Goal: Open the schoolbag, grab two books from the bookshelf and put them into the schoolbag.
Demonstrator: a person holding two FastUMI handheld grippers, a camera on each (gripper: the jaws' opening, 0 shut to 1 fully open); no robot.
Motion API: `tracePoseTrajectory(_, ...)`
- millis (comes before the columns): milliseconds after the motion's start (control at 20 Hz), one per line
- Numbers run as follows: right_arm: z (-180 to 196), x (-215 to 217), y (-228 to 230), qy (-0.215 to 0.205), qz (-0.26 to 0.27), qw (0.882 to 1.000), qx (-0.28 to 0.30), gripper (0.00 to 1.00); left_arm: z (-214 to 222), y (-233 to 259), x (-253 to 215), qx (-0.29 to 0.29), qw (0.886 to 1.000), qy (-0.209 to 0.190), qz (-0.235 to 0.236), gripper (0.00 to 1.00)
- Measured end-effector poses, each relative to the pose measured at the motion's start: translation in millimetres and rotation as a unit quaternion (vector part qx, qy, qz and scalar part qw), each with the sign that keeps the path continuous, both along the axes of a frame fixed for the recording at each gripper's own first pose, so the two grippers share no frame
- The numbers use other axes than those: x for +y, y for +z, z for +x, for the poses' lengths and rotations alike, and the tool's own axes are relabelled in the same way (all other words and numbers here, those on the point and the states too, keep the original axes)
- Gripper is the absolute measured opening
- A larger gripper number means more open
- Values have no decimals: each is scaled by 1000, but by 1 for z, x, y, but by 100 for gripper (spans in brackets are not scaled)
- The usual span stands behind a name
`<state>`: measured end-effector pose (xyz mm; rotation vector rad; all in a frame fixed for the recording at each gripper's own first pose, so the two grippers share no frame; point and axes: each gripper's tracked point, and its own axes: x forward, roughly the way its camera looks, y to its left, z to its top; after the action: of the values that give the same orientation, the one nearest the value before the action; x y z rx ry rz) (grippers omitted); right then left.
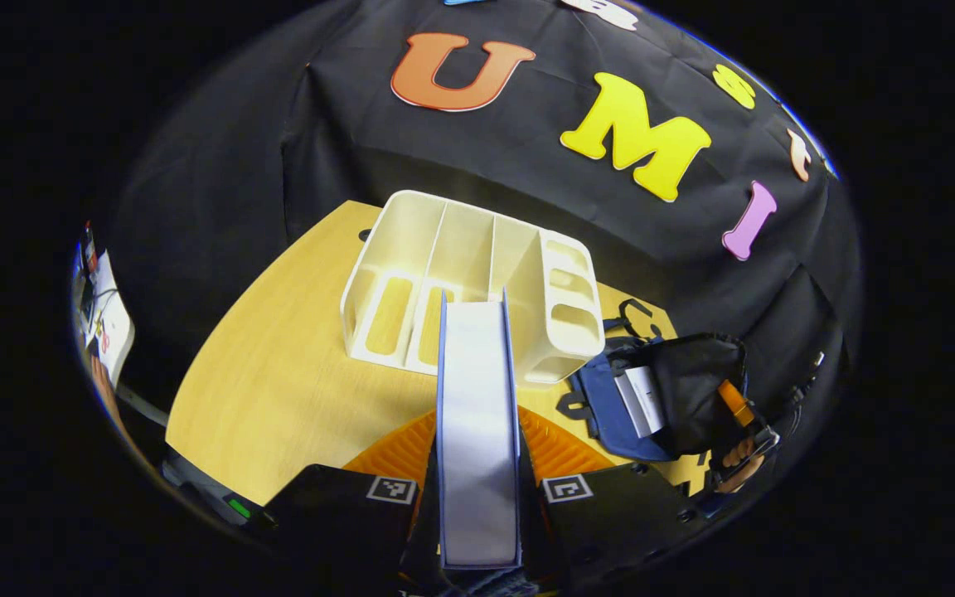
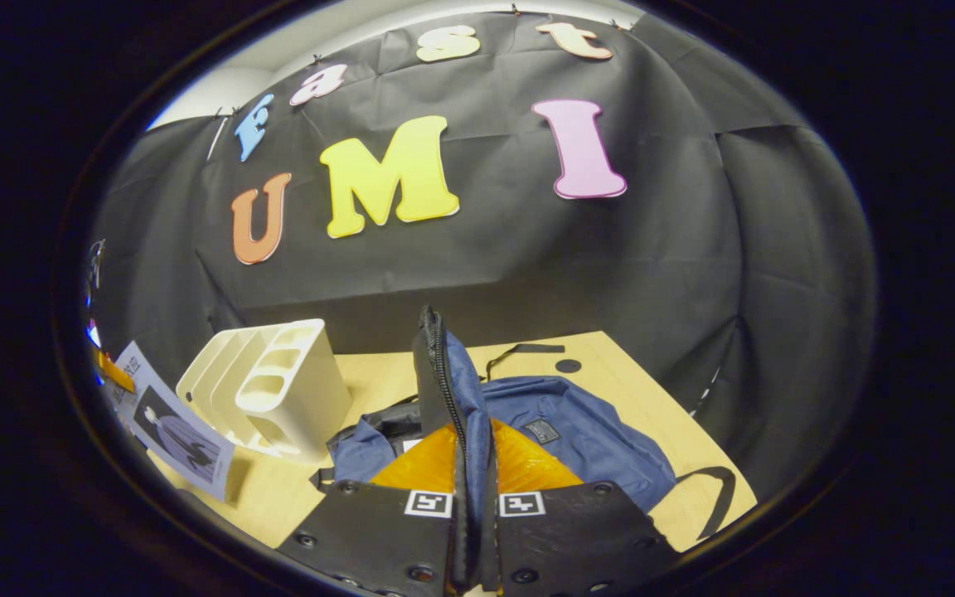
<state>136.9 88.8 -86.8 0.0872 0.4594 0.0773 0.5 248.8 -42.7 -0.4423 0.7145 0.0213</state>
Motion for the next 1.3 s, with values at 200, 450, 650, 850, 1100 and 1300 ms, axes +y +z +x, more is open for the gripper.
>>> tracePoseTrajectory(200, 1, 0, -1, 0, -7, 1000, 4, 6, 4, 5, -25, -18, 998, -5, -60, 41)
tracePoseTrajectory(450, 1, -3, 5, -9, -17, 1000, -1, 6, 26, 0, -79, -20, 992, -60, -109, 41)
tracePoseTrajectory(650, -1, -3, 5, -15, -17, 1000, 1, 6, 49, 4, -127, -30, 980, -102, -166, 41)
tracePoseTrajectory(850, -2, -8, 18, -22, -19, 1000, -10, 6, 75, 8, -164, -42, 965, -124, -226, 41)
tracePoseTrajectory(1100, 2, -17, 32, -33, -22, 999, -22, 6, 111, 4, -187, -55, 952, -111, -278, 41)
tracePoseTrajectory(1300, 5, -19, 49, -34, -31, 998, -37, 6, 136, -10, -208, -51, 944, -94, -314, 41)
